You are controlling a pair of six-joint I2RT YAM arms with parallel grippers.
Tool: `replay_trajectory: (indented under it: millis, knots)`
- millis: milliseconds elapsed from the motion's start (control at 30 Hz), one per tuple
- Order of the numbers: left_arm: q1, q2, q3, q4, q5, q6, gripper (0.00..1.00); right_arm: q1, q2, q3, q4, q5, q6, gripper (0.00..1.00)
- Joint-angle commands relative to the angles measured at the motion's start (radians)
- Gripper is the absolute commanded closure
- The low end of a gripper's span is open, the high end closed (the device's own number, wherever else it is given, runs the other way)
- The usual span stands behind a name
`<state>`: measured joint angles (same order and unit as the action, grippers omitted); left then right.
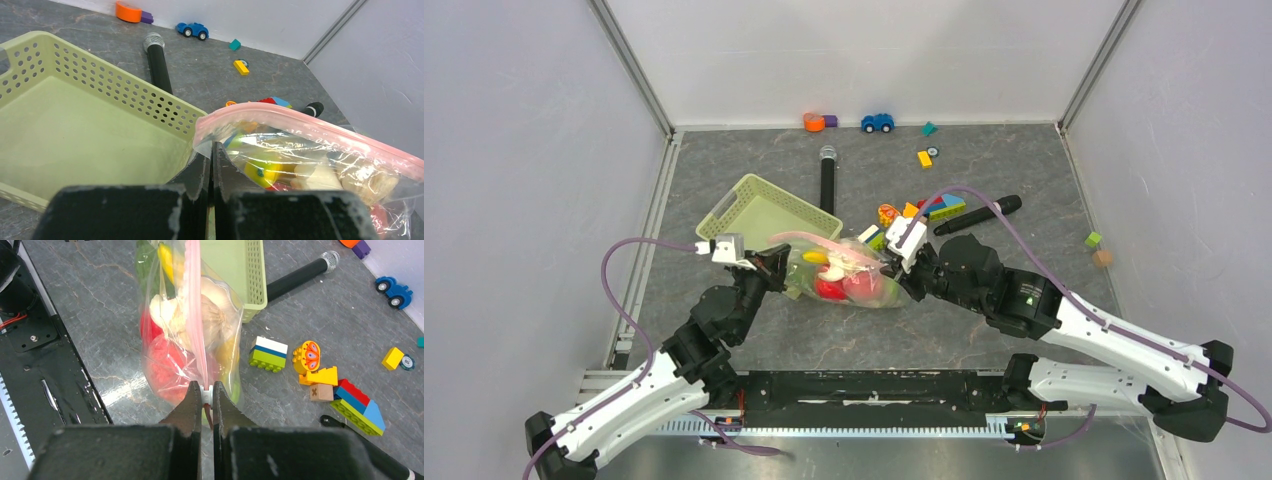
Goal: Place the food in the zip-top bag and seal the zipper
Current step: Zip the zipper food storage bag at the center of the board.
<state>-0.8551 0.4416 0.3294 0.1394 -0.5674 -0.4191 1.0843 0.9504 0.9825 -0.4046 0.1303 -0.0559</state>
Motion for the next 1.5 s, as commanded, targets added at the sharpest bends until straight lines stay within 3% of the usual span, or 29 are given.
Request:
replay_trajectory:
  millis: [0, 467, 667, 833, 933, 1067, 1267, 1467]
  knots:
    - [0.014, 0.015, 0.031, -0.029, -0.13, -0.016, 0.98, -0.004, -0.047, -0.018, -0.052, 0.081, 0.019, 1.0]
    - [0.014, 0.019, 0.035, -0.031, -0.126, -0.011, 0.98, -0.004, -0.056, 0.021, -0.102, 0.232, 0.054, 1.0]
    - [0.014, -0.007, 0.013, 0.021, 0.003, 0.032, 0.98, -0.004, -0.058, 0.036, -0.098, 0.241, 0.054, 0.99]
    - [0.014, -0.013, 0.0, 0.089, 0.259, 0.095, 0.98, -0.005, -0.06, 0.031, -0.05, 0.181, 0.045, 0.75]
    - [0.015, 0.001, -0.003, 0.108, 0.319, 0.099, 0.98, -0.004, -0.063, 0.041, -0.028, 0.148, 0.029, 0.39]
    - [0.014, 0.016, 0.007, 0.114, 0.395, 0.113, 0.98, -0.004, -0.079, 0.062, -0.019, 0.15, 0.038, 0.02]
    - [0.015, 0.042, 0.019, 0.12, 0.382, 0.083, 0.98, -0.004, -0.144, 0.049, 0.05, 0.219, 0.083, 0.02]
    - [0.014, 0.102, 0.091, 0.08, 0.389, 0.038, 0.98, -0.005, -0.17, 0.015, 0.114, 0.395, 0.18, 0.02]
